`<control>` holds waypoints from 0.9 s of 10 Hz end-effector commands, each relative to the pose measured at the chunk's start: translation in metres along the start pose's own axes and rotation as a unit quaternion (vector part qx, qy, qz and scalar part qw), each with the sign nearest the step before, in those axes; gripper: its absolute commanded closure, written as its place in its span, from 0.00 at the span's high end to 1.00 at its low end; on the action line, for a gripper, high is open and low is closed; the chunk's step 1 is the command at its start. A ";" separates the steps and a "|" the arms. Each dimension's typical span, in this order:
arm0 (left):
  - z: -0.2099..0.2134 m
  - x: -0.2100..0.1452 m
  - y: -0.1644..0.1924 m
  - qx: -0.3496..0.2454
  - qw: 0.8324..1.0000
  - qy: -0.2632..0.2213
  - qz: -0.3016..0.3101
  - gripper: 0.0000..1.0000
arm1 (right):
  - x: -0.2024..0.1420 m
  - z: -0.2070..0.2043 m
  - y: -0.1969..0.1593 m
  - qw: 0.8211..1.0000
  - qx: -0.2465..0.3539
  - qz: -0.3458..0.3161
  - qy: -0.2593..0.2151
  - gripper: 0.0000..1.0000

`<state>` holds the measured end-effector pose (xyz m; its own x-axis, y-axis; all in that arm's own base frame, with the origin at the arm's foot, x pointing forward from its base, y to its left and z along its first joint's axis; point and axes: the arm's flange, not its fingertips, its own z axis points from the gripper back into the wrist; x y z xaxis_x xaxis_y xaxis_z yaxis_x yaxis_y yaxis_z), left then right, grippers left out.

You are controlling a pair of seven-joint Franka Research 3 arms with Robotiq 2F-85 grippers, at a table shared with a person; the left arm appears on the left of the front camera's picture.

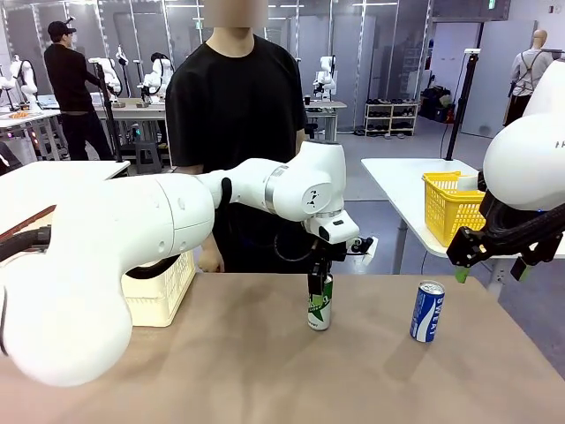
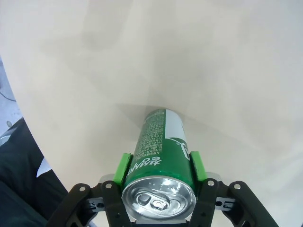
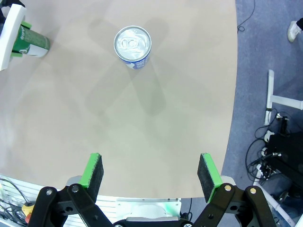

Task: Place the drinks into the Shopping basket.
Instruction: Pick up one drink and place it into the Shopping basket.

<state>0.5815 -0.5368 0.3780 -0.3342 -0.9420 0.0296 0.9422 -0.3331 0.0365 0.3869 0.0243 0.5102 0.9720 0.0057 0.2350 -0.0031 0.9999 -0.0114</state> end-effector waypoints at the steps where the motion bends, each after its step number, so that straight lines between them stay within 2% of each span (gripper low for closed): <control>1: 0.008 0.006 0.018 0.000 1.000 -0.015 0.016 0.15 | 0.000 0.001 -0.002 1.000 -0.002 0.001 -0.001 1.00; 2: 0.008 0.004 0.017 0.000 1.000 -0.017 0.017 0.18 | 0.000 0.001 -0.002 1.000 -0.002 0.001 -0.001 1.00; 3: 0.011 0.004 0.015 -0.004 1.000 -0.023 0.019 0.00 | 0.000 0.001 -0.002 1.000 -0.002 0.001 -0.001 1.00; 6: 0.050 -0.003 -0.001 -0.017 0.999 -0.033 0.008 0.03 | 0.000 0.001 -0.002 1.000 -0.002 0.001 -0.001 1.00; 9: 0.123 -0.027 -0.011 -0.003 0.999 -0.033 0.002 0.03 | 0.000 0.001 -0.002 1.000 -0.002 0.001 -0.001 1.00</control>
<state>0.5726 -0.5111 0.4757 -0.3154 -0.9456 0.0796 0.9488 -0.3125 0.0463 0.3870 0.0242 0.5102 0.9720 0.0057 0.2349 -0.0031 0.9999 -0.0114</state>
